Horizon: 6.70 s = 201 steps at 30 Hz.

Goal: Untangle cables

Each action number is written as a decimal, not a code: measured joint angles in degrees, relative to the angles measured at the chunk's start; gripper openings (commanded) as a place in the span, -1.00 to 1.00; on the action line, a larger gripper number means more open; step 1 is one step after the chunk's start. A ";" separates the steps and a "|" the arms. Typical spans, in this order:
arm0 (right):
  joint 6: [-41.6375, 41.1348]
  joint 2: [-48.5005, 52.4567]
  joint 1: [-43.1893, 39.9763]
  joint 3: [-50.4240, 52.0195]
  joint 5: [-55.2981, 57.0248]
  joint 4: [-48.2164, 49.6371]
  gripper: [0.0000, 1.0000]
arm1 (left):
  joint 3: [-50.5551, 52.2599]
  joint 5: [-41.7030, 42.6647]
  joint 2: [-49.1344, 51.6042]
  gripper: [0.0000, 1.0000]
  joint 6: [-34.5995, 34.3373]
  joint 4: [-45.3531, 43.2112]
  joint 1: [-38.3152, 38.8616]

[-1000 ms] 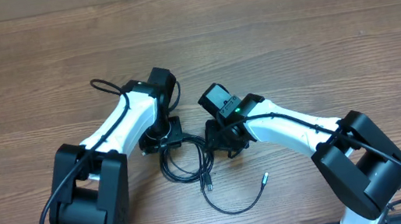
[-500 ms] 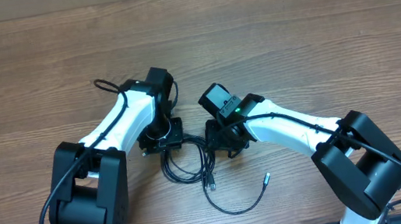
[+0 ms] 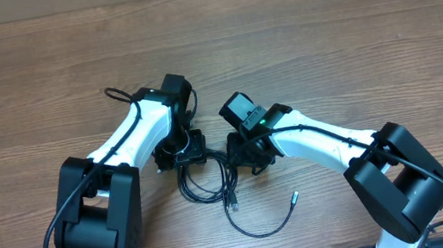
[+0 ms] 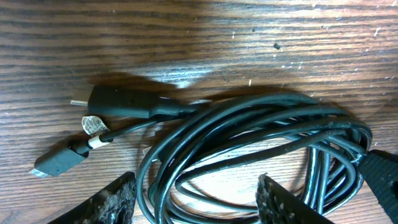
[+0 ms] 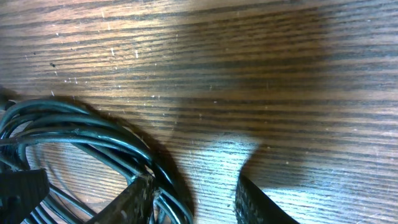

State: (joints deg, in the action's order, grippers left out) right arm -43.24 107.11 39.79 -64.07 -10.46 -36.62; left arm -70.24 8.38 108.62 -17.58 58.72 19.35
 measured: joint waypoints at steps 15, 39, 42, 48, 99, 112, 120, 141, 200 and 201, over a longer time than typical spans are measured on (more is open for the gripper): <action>0.00 0.00 0.00 0.00 0.02 0.04 -0.16 | 0.02 -0.04 0.00 -0.57 -0.02 -3.30 0.00; 1.62 0.00 0.00 -0.04 -0.20 3.10 -0.01 | 0.07 -0.28 0.00 -0.81 12.15 -15.96 0.00; 5.18 0.11 -0.07 -1.18 -1.77 0.07 0.01 | 0.07 -1.14 0.00 -0.77 12.74 -16.20 0.02; 9.66 0.26 -1.38 -6.78 -3.30 -5.31 -0.02 | 0.07 -1.77 0.00 -0.63 13.49 -16.22 0.02; 7.23 0.28 -3.80 -0.09 -1.66 1.16 -0.06 | -0.17 -1.51 -0.15 -0.87 4.46 -15.19 -0.70; 7.23 0.28 -3.80 -0.09 -1.51 2.51 0.02 | 3.58 0.50 -0.07 -0.28 4.02 -10.05 -0.22; 7.23 0.28 -3.80 -0.09 -1.53 2.40 0.03 | 3.61 0.63 -0.07 -0.13 2.47 -8.33 -0.22; 7.23 0.28 -3.80 -0.09 -1.55 2.32 0.28 | -2.36 -0.70 0.28 0.34 -8.85 3.21 -0.22; 2.71 -0.09 -11.91 -0.07 10.34 8.72 1.00 | 6.32 -0.83 -2.27 0.99 -12.22 -12.07 -0.59; 2.51 -0.09 -12.22 -0.07 10.78 8.55 1.00 | 6.32 -1.01 -2.27 0.99 -12.22 -12.04 -0.59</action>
State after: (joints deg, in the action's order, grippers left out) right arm -40.73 107.02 27.57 -64.14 0.32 -28.08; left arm -63.92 7.38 106.34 -29.80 46.68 18.76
